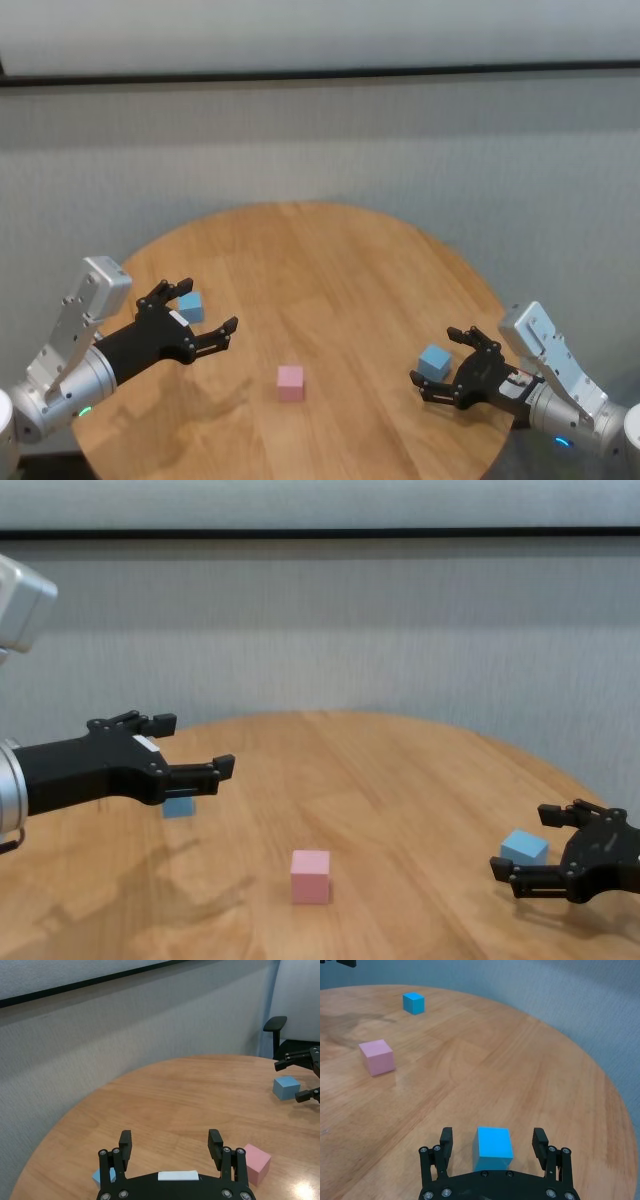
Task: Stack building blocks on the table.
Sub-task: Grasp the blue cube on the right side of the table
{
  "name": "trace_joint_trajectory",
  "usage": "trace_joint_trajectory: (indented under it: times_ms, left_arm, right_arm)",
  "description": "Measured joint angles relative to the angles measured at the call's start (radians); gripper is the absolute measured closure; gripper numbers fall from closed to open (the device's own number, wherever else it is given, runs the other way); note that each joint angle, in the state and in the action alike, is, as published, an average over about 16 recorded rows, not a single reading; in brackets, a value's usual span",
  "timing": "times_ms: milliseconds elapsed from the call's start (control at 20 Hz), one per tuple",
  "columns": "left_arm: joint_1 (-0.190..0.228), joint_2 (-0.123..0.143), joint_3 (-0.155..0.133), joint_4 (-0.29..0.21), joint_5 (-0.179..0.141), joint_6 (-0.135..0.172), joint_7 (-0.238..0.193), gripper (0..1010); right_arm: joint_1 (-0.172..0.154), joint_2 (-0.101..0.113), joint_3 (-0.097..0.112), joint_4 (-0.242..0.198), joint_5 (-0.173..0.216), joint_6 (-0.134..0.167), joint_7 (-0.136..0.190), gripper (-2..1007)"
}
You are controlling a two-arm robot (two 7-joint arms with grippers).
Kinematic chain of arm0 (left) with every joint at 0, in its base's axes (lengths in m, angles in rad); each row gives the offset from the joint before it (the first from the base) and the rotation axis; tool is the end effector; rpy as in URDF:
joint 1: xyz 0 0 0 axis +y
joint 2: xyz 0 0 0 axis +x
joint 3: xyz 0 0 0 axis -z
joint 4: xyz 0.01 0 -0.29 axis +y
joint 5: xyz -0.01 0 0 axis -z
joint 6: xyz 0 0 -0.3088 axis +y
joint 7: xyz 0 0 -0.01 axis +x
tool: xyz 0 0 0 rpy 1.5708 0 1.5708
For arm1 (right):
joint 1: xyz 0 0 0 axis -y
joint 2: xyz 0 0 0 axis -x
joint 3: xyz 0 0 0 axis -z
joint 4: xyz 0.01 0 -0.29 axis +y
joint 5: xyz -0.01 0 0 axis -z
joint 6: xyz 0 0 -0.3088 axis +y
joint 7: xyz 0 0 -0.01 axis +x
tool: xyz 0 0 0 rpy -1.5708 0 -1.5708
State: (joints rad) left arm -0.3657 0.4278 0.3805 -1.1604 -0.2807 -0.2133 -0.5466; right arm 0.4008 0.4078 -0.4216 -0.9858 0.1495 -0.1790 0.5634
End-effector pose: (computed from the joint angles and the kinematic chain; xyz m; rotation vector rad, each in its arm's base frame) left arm 0.4139 0.0756 -0.3041 0.1781 -0.1746 0.8271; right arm 0.4143 -0.0859 -0.3435 -0.3974 -0.1023 -0.8034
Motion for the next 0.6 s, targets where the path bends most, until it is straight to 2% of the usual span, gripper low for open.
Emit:
trace_joint_trajectory:
  times_ms: [600]
  left_arm:
    - [0.0,0.0,0.0,0.0,0.0,0.0,0.0,11]
  right_arm:
    - [-0.001,-0.003,0.003,0.002,-0.006,0.011,-0.002,4]
